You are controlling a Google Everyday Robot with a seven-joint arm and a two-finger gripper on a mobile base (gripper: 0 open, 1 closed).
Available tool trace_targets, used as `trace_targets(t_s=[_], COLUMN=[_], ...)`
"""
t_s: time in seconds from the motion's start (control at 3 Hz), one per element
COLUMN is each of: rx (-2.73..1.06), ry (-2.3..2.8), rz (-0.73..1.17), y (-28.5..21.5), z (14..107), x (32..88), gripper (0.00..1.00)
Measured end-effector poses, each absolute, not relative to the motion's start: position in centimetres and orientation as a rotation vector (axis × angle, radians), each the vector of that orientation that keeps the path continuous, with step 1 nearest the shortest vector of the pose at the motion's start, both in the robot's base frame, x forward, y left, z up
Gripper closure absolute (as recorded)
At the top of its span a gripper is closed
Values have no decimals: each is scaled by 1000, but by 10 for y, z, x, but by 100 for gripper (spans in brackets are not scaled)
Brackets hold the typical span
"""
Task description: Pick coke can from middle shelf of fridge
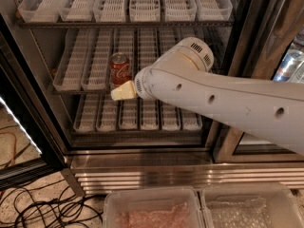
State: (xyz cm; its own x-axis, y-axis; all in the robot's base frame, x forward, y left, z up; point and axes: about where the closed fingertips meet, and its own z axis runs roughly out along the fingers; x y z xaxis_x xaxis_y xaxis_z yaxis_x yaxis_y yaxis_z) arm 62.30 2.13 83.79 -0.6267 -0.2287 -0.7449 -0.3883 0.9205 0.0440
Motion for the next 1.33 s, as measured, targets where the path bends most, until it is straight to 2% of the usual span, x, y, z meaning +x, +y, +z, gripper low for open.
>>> trace_targets(t_s=[0.67, 1.33], rx=[-413, -363], ry=[2232, 2080], rz=[267, 345], y=[28, 60], z=[838, 849], x=[629, 669], gripper=[0, 0])
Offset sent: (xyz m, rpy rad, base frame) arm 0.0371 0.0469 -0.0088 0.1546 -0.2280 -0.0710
